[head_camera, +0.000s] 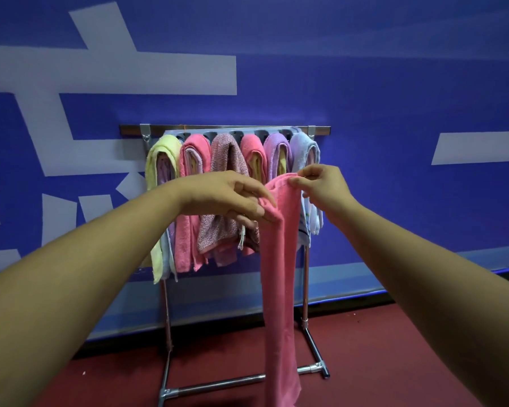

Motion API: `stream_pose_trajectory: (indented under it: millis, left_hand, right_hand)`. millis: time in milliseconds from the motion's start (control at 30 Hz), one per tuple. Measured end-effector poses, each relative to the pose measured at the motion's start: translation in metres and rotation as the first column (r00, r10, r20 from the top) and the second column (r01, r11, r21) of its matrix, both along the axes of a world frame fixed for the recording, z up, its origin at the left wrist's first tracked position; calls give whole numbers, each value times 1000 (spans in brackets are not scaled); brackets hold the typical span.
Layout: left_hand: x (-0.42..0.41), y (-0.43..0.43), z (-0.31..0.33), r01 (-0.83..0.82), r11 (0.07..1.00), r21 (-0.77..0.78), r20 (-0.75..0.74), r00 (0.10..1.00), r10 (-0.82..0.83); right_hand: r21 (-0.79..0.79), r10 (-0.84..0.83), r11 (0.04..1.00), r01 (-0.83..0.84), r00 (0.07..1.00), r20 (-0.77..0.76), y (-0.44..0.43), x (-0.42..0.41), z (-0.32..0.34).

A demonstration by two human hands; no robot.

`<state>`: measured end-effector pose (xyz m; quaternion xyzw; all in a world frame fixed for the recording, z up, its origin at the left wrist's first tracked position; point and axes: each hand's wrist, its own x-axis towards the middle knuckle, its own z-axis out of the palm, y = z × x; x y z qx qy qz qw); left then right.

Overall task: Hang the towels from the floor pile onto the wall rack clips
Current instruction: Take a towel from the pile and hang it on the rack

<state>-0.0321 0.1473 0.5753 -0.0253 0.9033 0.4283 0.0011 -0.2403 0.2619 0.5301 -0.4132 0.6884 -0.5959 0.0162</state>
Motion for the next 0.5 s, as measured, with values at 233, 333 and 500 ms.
stream_pose_trajectory:
  millis: [233,333,500]
  left_hand:
    - [-9,-1,-9,-288,852,-437,-325,934,149]
    - [-16,-4,-12,-414,798,-438,-478,859,183]
    - [-21,-8,-12,-533,755,-383,-550,788,277]
  right_hand:
    - [-79,269,963,-258,941,204,-1,14,-7]
    - [-133,395,918,-375,897,200,-1,24,-7]
    - [-87,465,885,-457,875,133,1,40,-2]
